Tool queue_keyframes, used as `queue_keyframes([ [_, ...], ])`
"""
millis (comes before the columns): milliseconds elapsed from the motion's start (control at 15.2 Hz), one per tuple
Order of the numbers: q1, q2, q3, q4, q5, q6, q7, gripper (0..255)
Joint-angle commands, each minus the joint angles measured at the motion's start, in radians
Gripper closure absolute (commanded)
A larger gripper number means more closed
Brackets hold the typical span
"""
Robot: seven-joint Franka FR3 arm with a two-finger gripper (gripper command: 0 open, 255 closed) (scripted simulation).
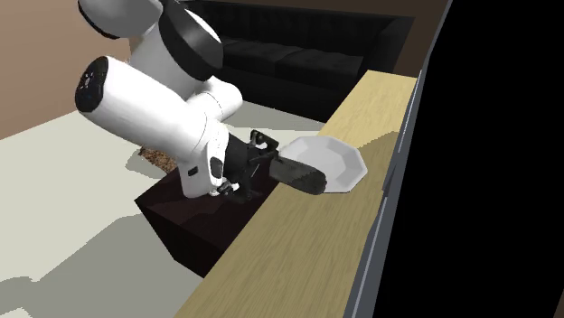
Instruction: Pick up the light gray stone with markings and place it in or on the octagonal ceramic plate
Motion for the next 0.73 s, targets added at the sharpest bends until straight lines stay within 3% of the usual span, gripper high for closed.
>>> queue_keyframes([
  [0, 0.0, 0.0, 0.0, 0.0, 0.0, 0.0, 0.0, 0],
  [66, -0.01, 0.006, 0.008, 0.0, 0.007, -0.002, -0.007, 0],
  [198, 0.002, -0.042, -0.351, -0.102, 0.31, -0.031, -0.113, 0],
  [660, 0.055, -0.044, -0.326, -0.163, 0.366, 0.069, -0.129, 0],
])
